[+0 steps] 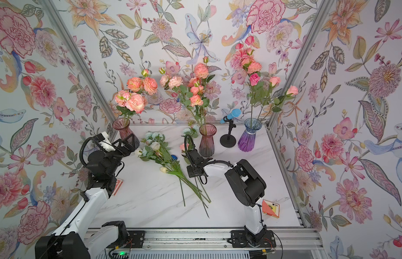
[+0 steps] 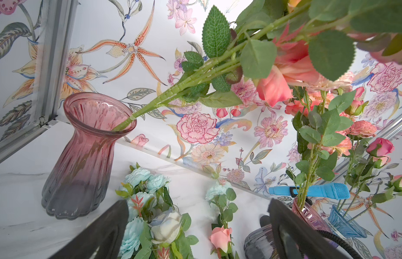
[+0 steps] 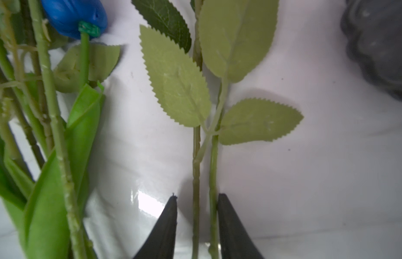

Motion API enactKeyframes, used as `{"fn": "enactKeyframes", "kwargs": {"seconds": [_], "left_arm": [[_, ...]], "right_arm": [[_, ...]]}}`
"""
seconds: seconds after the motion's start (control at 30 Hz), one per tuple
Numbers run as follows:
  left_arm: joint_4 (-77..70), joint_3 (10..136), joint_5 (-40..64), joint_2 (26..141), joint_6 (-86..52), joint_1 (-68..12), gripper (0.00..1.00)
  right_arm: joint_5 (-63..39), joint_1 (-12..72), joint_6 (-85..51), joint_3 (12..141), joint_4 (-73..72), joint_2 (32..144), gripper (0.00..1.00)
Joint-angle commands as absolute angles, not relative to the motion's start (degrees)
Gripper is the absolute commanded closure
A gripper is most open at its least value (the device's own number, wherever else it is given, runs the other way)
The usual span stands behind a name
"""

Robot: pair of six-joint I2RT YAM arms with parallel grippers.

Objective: Place the pink flowers into the vase
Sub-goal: Pick up the flower at the center of the board.

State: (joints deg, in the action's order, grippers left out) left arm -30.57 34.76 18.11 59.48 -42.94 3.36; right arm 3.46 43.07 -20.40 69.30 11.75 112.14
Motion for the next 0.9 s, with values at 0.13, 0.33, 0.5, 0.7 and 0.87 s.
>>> {"fn": "enactKeyframes", "kwargs": {"seconds": [0.13,0.33,0.5,0.7,0.87], "left_arm": [[-32.4,34.1,19.7,59.5,-43.4,2.9,0.0],[-33.1,33.9,19.9,59.9,-43.9,2.9,0.0],[-33.3,33.7,20.2,59.8,-44.1,2.8,0.0],[-33.0,33.9,20.4,59.6,-44.0,2.6,0.0],[-33.0,33.7,20.3,59.3,-44.2,2.5,0.0]], "right_arm": [[8.1,44.4,-20.4,71.4,15.1,114.3,0.74],[9.0,43.7,-19.4,73.3,17.5,115.6,0.78],[9.5,43.8,-18.0,75.0,18.3,117.8,0.9],[10.3,43.9,-12.1,79.7,18.2,118.3,0.95],[10.6,43.6,-5.4,83.0,18.3,118.5,0.93]]}}
